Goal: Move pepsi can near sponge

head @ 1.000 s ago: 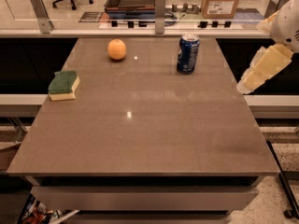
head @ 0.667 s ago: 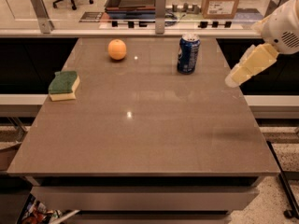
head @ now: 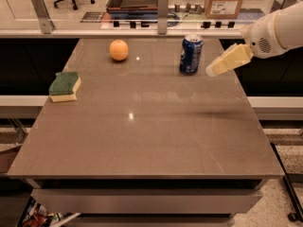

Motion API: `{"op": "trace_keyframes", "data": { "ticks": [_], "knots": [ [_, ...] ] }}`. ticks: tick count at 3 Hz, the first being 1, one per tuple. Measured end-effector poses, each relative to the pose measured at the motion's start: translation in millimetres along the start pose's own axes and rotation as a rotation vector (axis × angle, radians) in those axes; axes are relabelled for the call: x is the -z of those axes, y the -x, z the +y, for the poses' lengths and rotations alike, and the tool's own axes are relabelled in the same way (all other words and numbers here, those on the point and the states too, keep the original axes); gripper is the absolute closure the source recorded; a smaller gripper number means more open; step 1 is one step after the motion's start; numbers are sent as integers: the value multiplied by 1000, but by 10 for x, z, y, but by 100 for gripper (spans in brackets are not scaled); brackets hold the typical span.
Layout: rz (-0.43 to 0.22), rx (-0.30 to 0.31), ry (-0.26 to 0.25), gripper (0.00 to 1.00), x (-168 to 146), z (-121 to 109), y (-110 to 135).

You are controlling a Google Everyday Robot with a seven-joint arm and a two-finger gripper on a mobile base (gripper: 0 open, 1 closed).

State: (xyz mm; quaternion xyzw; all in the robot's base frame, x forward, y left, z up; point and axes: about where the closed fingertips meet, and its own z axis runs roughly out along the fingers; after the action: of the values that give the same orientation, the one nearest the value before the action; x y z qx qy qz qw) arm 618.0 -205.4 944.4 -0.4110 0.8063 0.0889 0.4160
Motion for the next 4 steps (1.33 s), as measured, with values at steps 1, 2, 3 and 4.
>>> {"op": "trace_keyframes", "data": {
  "ticks": [1,2,3,4],
  "knots": [
    [-91,-57,-1,0,-267,-143,134],
    [-157,-94,13,0,-493,-214,269],
    [-209,-131,36,0,-693,-252,348],
    [-248,-166,46,0,-872,-266,391]
  ]
}}
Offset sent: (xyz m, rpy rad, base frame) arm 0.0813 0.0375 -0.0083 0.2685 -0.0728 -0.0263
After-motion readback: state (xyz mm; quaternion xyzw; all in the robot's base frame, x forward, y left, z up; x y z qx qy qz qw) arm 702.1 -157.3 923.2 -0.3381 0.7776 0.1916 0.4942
